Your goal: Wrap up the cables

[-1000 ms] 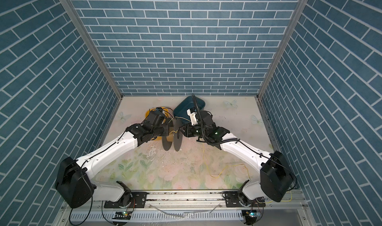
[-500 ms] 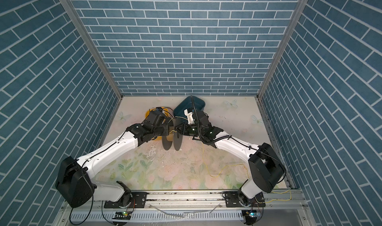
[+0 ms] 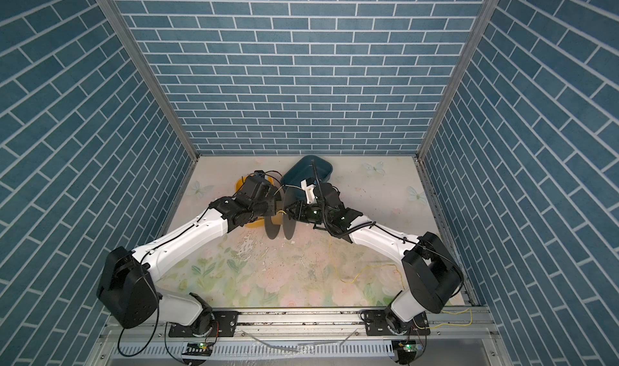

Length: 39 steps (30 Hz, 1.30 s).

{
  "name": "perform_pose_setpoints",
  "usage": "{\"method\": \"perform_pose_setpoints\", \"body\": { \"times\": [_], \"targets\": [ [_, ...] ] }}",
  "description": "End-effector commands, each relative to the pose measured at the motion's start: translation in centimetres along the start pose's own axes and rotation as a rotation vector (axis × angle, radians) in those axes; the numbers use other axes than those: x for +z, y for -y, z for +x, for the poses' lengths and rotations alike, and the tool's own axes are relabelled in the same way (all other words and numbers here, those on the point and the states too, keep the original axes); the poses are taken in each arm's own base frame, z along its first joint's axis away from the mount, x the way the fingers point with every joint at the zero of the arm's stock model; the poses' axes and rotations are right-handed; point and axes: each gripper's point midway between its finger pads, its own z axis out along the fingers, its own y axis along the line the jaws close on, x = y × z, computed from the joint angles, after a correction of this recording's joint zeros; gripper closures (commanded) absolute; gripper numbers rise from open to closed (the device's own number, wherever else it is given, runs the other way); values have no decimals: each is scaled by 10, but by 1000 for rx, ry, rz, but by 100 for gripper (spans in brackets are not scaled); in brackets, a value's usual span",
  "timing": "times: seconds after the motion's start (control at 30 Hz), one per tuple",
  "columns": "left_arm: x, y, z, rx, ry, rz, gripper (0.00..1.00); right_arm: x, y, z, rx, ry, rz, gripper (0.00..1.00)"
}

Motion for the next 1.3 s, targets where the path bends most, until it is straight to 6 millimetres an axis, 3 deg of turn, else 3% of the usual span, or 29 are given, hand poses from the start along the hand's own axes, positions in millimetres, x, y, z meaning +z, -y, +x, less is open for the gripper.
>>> {"method": "perform_pose_setpoints", "body": {
  "times": [0.0, 0.33, 0.63, 0.87, 1.27],
  "targets": [
    [0, 8, -18, -31, 49, 29, 100, -3, -8, 1, 15, 6, -35, 74],
    [2, 4, -22, -28, 47, -10, 100, -8, -15, 0, 4, 11, -44, 100],
    [7, 5, -29, -31, 41, -24, 100, -20, -8, 16, -59, -7, 28, 100],
    [11, 6, -29, -32, 24, -35, 100, -23, 0, 31, -228, -6, 220, 100],
    [10, 8, -33, -30, 14, -31, 100, 0, 13, 56, -460, 10, 485, 100]
  ]
}}
